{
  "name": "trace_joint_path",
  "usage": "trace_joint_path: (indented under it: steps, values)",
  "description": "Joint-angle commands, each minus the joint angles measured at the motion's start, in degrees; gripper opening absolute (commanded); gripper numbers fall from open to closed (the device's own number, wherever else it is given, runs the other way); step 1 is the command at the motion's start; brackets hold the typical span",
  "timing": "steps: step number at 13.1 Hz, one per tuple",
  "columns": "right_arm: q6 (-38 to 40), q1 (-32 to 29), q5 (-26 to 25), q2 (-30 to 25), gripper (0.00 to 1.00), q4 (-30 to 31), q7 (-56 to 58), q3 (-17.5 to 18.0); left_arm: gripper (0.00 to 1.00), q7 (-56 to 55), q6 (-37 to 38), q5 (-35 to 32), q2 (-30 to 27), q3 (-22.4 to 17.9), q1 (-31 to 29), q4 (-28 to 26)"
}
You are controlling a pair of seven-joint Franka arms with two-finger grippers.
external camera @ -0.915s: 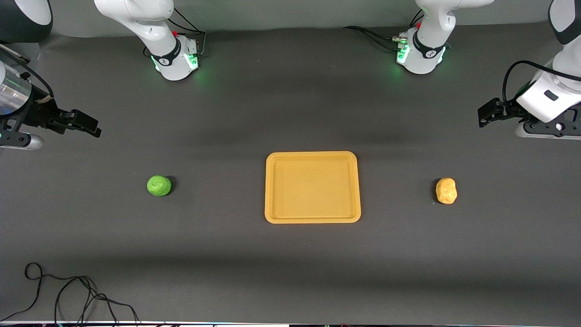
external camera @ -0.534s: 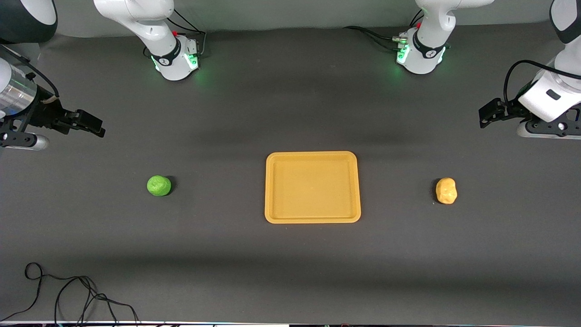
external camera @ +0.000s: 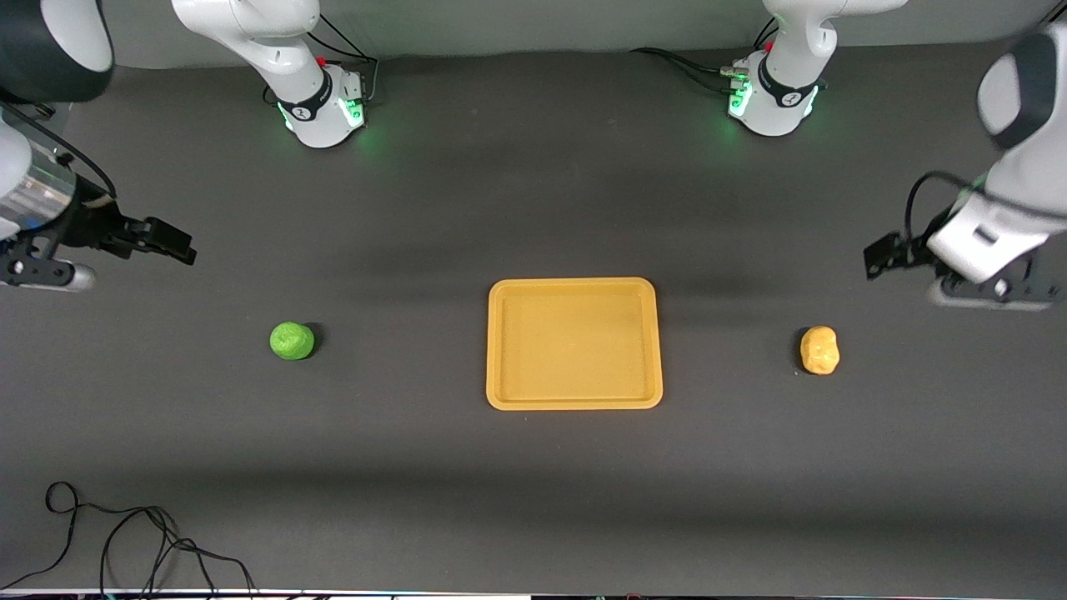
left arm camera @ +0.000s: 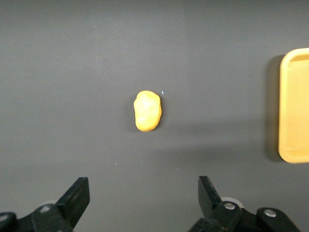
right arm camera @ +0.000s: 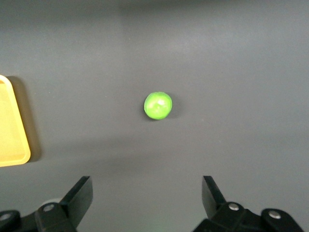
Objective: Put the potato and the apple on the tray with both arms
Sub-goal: 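Lower the right gripper onto the green apple while the left gripper grasps the potato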
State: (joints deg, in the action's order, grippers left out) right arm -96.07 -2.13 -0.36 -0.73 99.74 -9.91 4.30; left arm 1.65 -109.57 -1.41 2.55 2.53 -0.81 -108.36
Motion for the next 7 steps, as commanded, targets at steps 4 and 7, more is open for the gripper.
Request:
trace_joint_path:
  steps: [4,7]
  values:
    - [-13.2,0.6,-1.5,2.0,1.0,10.0,-1.3,-0.9,1.0,0.1,-12.7,-0.9,16.4,-0.2,-0.9,0.6]
    - [-20.0,0.7,-1.6,5.1,1.0,15.0,-0.9,-1.2,1.0,-0.1,-17.3,-1.6,22.9,-0.3,-1.0,0.6]
